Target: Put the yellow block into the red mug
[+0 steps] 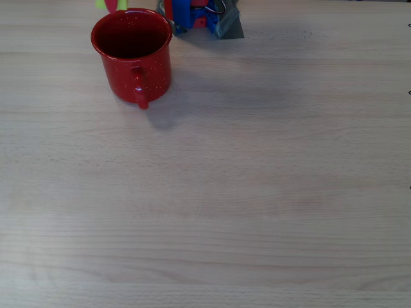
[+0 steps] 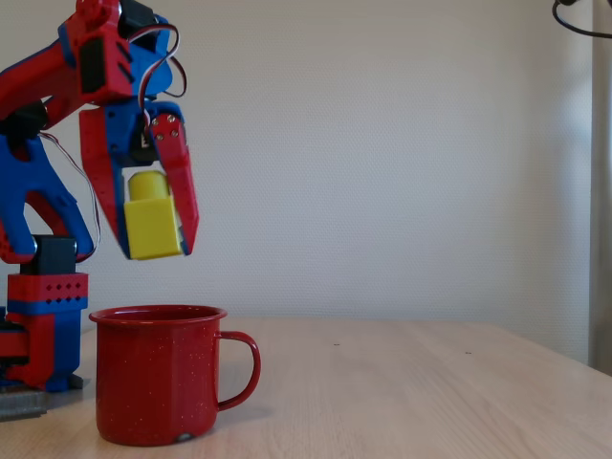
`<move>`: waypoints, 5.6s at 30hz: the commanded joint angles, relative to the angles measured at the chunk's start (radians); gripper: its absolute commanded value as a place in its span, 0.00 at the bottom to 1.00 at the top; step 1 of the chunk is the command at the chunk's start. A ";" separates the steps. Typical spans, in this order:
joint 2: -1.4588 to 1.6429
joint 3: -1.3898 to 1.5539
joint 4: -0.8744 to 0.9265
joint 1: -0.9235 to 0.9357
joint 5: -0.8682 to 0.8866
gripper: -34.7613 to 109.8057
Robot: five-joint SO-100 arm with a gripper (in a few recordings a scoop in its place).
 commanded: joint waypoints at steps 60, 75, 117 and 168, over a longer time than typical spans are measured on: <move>0.049 0.196 -0.083 0.002 -0.067 0.54; 0.048 0.103 -0.097 -0.054 0.069 0.24; 0.233 0.009 -0.244 -0.611 0.638 0.24; 1.080 1.164 -0.557 -0.623 0.716 0.24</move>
